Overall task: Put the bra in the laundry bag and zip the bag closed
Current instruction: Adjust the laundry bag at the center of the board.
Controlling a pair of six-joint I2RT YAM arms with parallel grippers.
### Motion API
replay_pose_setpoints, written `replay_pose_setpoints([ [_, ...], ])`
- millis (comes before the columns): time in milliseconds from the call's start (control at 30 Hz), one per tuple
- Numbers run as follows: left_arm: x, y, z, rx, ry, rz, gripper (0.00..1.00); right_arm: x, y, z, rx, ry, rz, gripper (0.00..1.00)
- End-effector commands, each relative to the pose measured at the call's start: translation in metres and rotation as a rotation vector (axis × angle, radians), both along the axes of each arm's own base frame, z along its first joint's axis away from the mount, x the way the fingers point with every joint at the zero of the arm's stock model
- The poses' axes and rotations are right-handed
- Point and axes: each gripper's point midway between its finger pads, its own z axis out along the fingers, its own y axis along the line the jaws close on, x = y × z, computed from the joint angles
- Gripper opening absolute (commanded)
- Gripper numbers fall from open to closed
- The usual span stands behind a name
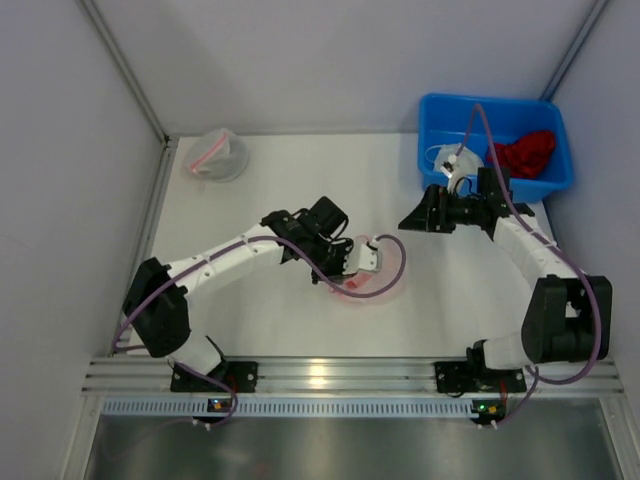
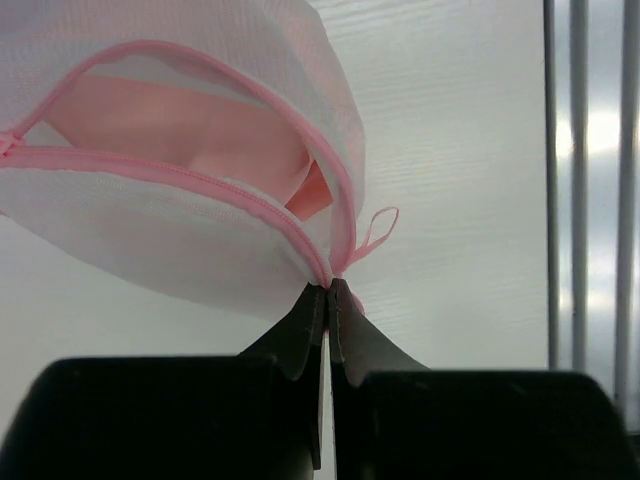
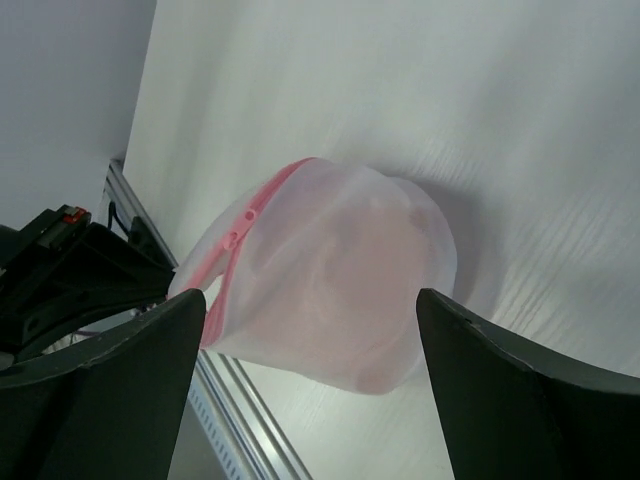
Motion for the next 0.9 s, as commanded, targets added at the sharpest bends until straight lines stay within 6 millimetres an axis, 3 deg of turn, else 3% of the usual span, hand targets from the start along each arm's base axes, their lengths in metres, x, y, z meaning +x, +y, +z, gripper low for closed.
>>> replay_pose_setpoints([
  [0,0.016,0.012,0.000,0.078,-0.227,-0.159,0.04,-0.001,0.011,0.014,0.037,-0.017,0.075,0.88],
  [33,0.018,0.012,-0.002,0.088,-0.271,-0.216,0.08,0.001,0.013,0.012,0.037,-0.008,0.082,0.88],
  [233,0.049,0.008,-0.001,0.122,-0.519,-0.329,0.06,0.014,0.029,0.012,0.049,0.010,0.100,0.86],
  [500,0.075,-0.004,0.014,0.079,-0.726,-0.335,0.03,-0.011,0.047,-0.031,0.031,0.183,0.135,0.83],
  [700,0.075,-0.003,0.024,0.046,-0.772,-0.310,0.02,-0.023,0.045,-0.058,0.016,0.320,0.107,0.82],
  [867,0.071,0.000,0.029,0.022,-0.803,-0.306,0.02,-0.030,0.050,-0.062,0.067,0.413,0.091,0.80],
])
